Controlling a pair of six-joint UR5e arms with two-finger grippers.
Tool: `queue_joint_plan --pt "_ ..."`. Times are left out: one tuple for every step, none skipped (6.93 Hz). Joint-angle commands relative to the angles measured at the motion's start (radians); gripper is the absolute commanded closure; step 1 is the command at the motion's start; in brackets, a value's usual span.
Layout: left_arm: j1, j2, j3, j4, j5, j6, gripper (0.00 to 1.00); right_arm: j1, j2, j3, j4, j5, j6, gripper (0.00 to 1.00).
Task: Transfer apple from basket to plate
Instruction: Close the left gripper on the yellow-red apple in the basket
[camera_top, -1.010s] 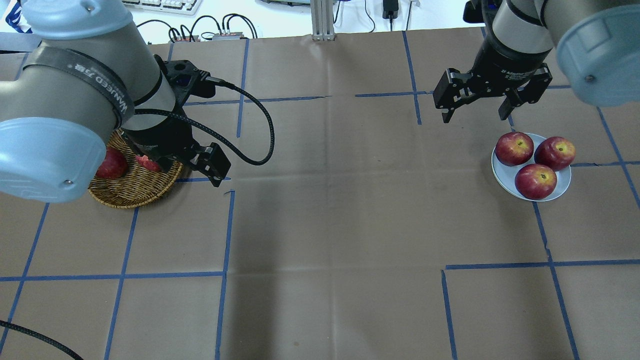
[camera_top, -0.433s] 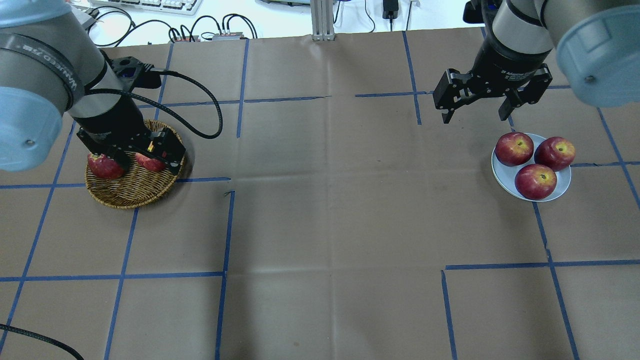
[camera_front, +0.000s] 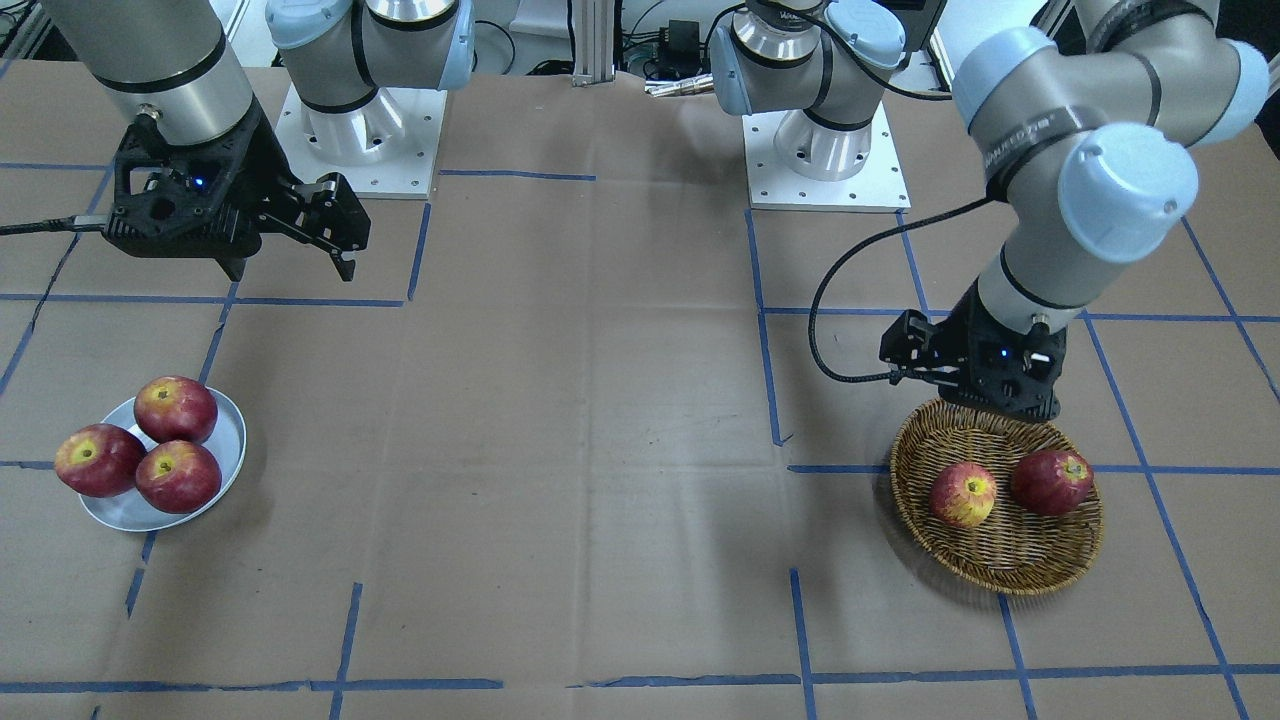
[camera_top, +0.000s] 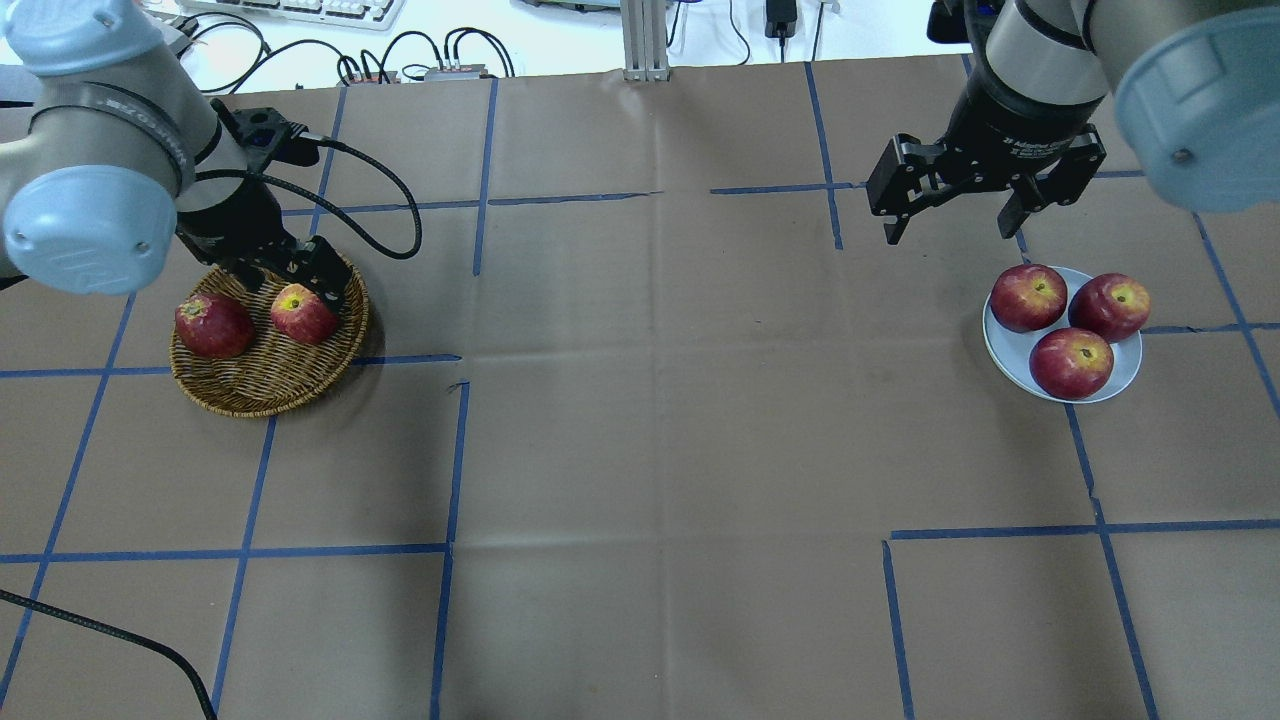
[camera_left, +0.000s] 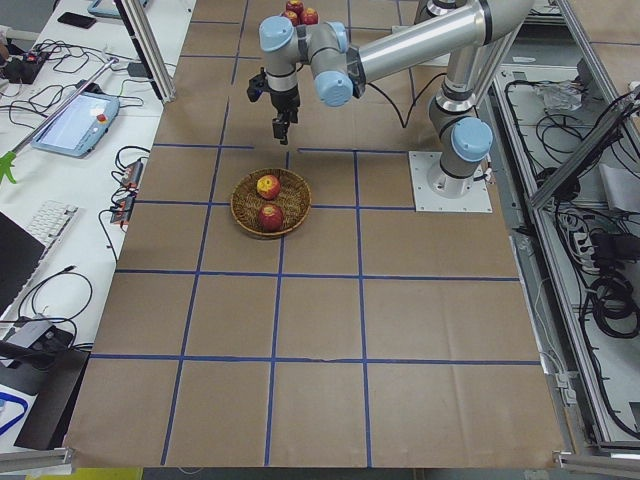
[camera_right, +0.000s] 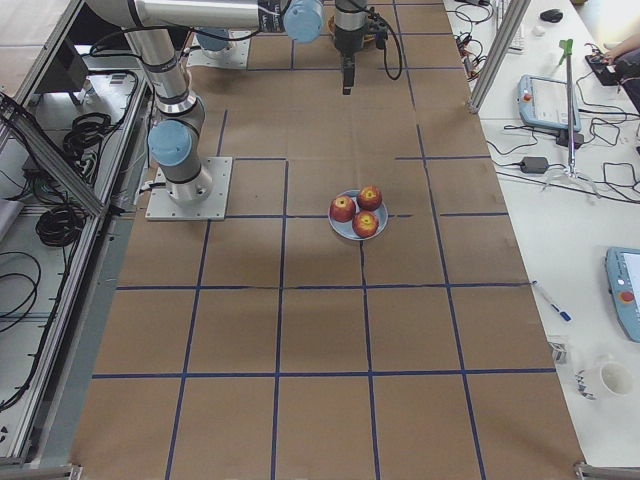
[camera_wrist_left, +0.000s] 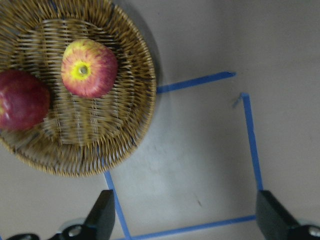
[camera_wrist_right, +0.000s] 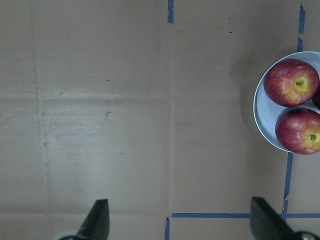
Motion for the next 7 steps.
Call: queue_joint_plan --pt "0.059 -0.151 0.018 0.158 -0.001 0.106 0.01 0.0 -0.001 -0.001 0.0 0.0 0.0 0.0" --pt "0.072 -0.186 0.021 0.2 -0.002 0.106 0.01 0.0 -0.001 0.0 0.0 0.0 0.0 0.0" --pt "0.075 -0.224 0.022 0.252 0.0 0.108 0.01 0.0 -0.001 0.0 0.0 0.0 0.0 0.0" --pt "0.084 -0.251 0.02 0.258 -0.001 0.109 0.01 -0.002 -0.001 -0.001 0.0 0.0 0.0 0.0" --pt "0.101 -0.26 0.012 0.258 -0.003 0.109 0.01 -0.002 -0.001 -0.001 0.0 0.0 0.0 0.0" --pt "0.101 -0.274 0.011 0.258 0.0 0.109 0.01 -0.002 -0.001 -0.001 -0.001 0.0 0.0 0.0" --pt "0.104 -0.295 0.018 0.258 -0.001 0.108 0.01 0.0 -0.001 -0.001 0.0 0.001 0.0 0.0"
